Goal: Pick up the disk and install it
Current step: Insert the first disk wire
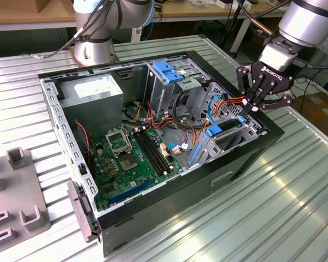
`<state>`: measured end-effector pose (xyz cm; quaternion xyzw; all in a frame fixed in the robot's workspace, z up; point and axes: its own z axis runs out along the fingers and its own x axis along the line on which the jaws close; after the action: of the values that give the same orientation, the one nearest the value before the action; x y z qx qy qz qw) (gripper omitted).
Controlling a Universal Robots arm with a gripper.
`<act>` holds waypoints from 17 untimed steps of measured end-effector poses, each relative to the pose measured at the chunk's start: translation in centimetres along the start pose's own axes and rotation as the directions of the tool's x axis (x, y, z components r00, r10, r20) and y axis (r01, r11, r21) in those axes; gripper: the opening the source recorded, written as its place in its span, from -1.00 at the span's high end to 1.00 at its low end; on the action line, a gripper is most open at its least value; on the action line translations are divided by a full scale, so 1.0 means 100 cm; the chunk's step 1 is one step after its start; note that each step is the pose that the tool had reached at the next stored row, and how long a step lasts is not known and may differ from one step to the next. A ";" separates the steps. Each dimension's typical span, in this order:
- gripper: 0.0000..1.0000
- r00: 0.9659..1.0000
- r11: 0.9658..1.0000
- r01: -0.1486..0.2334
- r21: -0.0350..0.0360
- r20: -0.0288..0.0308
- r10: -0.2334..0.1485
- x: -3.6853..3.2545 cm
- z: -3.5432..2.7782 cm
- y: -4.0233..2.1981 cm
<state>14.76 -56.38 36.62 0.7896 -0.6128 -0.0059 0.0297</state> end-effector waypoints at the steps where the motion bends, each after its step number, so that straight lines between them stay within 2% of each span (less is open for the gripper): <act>1: 0.77 1.000 1.000 0.009 -0.002 0.000 -0.009 0.0001 -0.0018 -0.0011; 9: 0.77 0.998 0.998 0.059 -0.005 -0.001 -0.059 0.0005 -0.0059 -0.0051; 12: 0.77 0.994 0.994 0.106 -0.005 -0.004 -0.106 0.0008 -0.0061 -0.0059; 17: 0.77 0.983 0.983 0.183 -0.003 -0.008 -0.183 0.0009 -0.0060 -0.0064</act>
<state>15.43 -56.29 37.19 0.8425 -0.5377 -0.0060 0.0325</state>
